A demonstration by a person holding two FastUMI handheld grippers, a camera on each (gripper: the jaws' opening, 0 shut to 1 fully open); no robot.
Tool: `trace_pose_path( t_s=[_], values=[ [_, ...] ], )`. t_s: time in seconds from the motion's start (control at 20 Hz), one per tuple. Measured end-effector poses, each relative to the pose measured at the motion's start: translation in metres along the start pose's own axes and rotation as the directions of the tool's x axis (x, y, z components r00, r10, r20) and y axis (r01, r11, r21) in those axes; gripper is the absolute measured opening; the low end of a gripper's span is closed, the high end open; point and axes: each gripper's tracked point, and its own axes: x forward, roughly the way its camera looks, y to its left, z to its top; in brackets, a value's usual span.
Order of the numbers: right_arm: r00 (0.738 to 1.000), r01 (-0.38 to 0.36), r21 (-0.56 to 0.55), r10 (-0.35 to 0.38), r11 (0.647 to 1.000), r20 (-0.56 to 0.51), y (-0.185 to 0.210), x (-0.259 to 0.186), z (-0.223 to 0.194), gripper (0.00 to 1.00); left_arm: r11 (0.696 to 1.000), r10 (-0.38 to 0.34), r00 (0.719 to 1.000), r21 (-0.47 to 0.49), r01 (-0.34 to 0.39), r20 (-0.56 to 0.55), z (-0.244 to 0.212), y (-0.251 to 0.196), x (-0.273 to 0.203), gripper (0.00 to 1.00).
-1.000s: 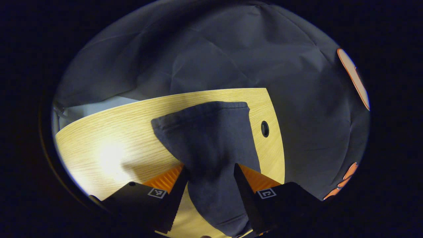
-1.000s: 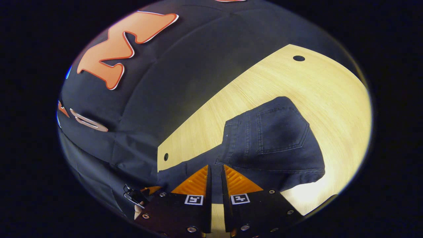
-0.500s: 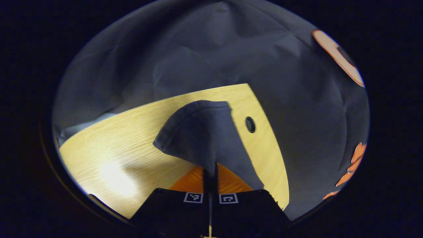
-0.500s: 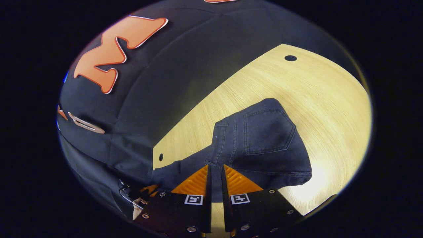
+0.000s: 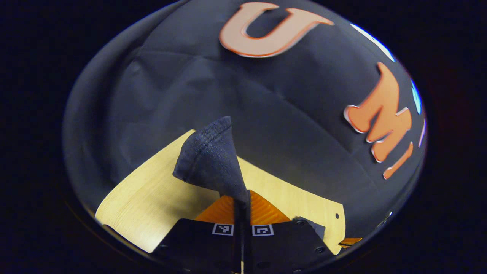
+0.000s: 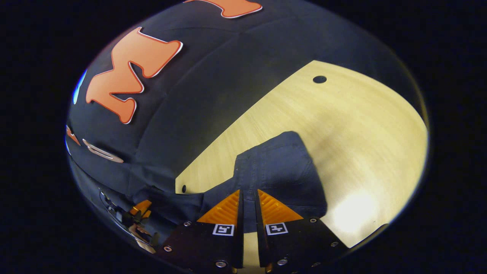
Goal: Grasp the waist and the cuffs of the jeans and fold them to make the two legs overlap; first hold the waist and fold one-third of the jeans toward the cuffs, then hold the cuffs and fold the remaining one-third in the same direction to finish folding.
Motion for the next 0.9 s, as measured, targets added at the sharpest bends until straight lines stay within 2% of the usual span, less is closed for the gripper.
trace_pose_path(
  t_s=[0.15,0.25,0.4,0.6,0.7,0.8,0.9],
  values=[
    [0.991,0.092,-0.133,-0.079,0.987,0.104,-0.033,-0.027,0.027,0.16,0.990,-0.094,0.995,0.100,0.096,-0.020,-0.019,-0.078,-0.003,0.03],
    [0.984,0.127,-0.180,-0.101,0.975,0.149,-0.058,-0.057,0.036,0.16,0.976,-0.137,0.990,0.165,0.143,-0.046,-0.040,-0.124,0.001,0.03],
    [0.972,0.165,-0.180,-0.128,0.970,0.199,-0.088,-0.089,0.047,0.16,0.955,-0.180,0.978,0.219,0.200,-0.110,-0.081,-0.182,0.014,0.03],
    [0.954,0.206,-0.101,-0.177,0.973,0.242,-0.138,-0.124,0.057,0.17,0.922,-0.195,0.961,0.297,0.248,-0.196,-0.144,-0.240,0.031,0.03],
    [0.946,0.229,-0.064,-0.207,0.971,0.250,-0.156,-0.134,0.055,0.16,0.889,-0.187,0.954,0.372,0.267,-0.236,-0.178,-0.259,0.034,0.04],
    [0.940,0.245,-0.039,-0.228,0.969,0.253,-0.175,-0.145,0.051,0.16,0.842,-0.168,0.946,0.460,0.283,-0.277,-0.224,-0.273,0.041,0.03],
    [0.936,0.258,-0.015,-0.246,0.966,0.250,-0.191,-0.154,0.046,0.16,0.771,-0.129,0.939,0.563,0.298,-0.320,-0.278,-0.284,0.049,0.03]
  ],
)
